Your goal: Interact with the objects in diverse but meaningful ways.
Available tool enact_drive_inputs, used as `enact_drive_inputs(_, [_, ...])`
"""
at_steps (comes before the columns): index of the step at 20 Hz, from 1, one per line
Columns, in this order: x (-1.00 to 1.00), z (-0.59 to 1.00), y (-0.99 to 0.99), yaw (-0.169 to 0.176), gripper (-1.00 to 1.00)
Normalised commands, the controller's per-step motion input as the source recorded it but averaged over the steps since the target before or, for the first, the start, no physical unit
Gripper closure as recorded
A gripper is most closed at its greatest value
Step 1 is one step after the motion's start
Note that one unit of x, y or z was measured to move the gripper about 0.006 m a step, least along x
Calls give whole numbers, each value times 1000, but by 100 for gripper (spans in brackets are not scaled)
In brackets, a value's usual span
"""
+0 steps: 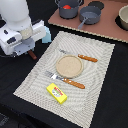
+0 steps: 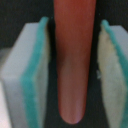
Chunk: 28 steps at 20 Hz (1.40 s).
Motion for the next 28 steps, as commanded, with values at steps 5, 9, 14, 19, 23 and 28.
enact_drive_inputs(5, [193, 769, 502, 0, -100])
enact_drive_inputs(9, [9, 705, 545, 0, -100])
enact_drive_inputs(14, [0, 594, 578, 2, -100])
enact_drive_inputs(19, [0, 363, 629, 71, -100])
enact_drive_inputs(23, [0, 145, 554, 145, -100])
enact_drive_inputs(28, [-48, -9, 302, 188, -100])
